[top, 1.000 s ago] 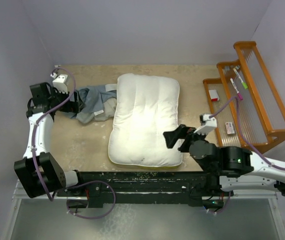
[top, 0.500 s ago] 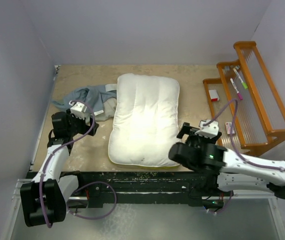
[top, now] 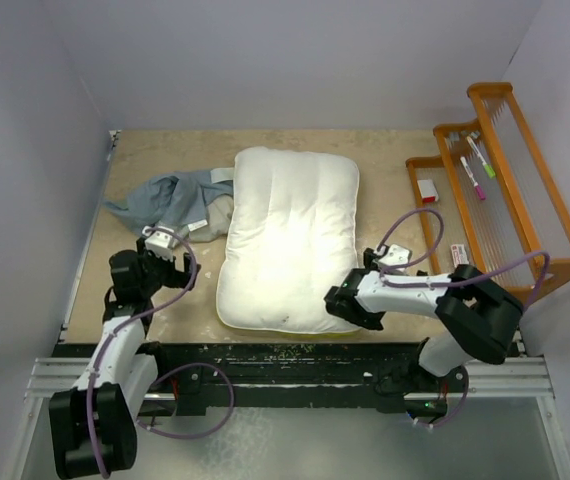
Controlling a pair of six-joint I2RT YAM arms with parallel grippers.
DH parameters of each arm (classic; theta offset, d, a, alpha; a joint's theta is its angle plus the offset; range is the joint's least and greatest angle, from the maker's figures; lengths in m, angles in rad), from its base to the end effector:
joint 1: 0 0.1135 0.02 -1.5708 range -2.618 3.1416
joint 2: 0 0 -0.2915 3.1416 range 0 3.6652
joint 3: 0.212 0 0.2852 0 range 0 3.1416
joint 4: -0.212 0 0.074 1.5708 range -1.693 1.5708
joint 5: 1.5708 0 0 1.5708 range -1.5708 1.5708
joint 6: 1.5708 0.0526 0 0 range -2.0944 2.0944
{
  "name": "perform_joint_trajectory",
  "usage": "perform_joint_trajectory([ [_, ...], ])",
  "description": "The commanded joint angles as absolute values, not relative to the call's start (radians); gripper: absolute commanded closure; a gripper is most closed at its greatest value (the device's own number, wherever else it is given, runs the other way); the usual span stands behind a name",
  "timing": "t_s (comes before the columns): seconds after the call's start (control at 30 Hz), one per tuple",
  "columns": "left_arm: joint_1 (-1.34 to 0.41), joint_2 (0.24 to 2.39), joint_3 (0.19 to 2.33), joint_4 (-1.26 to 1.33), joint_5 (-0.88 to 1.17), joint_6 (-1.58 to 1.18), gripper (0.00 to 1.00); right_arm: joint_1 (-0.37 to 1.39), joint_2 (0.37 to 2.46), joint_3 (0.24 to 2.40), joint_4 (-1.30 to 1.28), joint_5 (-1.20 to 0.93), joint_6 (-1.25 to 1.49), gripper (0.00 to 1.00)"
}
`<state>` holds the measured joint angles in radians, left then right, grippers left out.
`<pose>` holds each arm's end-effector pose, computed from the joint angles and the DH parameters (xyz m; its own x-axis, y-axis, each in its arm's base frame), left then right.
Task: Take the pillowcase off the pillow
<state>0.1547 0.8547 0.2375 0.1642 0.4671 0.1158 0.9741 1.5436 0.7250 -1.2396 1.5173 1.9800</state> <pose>0.2008 0.0073 0.1680 -0.3992 0.0422 -0.9159 0.3107 0.9461 -0.0919 0.1617 0.1445 0.1744 -0.0841 -0.0365 -0.9958 0.5776 0.8125 -0.0786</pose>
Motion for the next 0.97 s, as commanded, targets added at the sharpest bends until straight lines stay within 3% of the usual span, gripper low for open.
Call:
perform_joint_trajectory([
  [0.0, 0.149, 0.767, 0.197, 0.272, 0.455, 0.112, 0.01, 0.946, 1.446, 0.686, -1.296, 1.717, 2.211, 0.00],
  [0.3, 0.149, 0.372, 0.033, 0.213, 0.457, 0.110, 0.01, 0.945, 1.292, 0.628, -1.316, 1.701, 2.272, 0.00],
  [0.53, 0.149, 0.475, 0.056, 0.254, 0.396, 0.081, 0.01, 0.945, 1.082, 0.552, -1.274, 1.664, 2.216, 0.00],
  [0.63, 0.149, 0.421, 0.044, 0.233, 0.389, 0.077, 0.01, 0.945, 1.019, 0.534, -1.229, 1.664, 2.161, 0.00],
  [0.93, 0.149, 0.433, 0.045, 0.241, 0.407, 0.088, 0.01, 0.945, 1.129, 0.554, -1.289, 1.702, 2.213, 0.00],
])
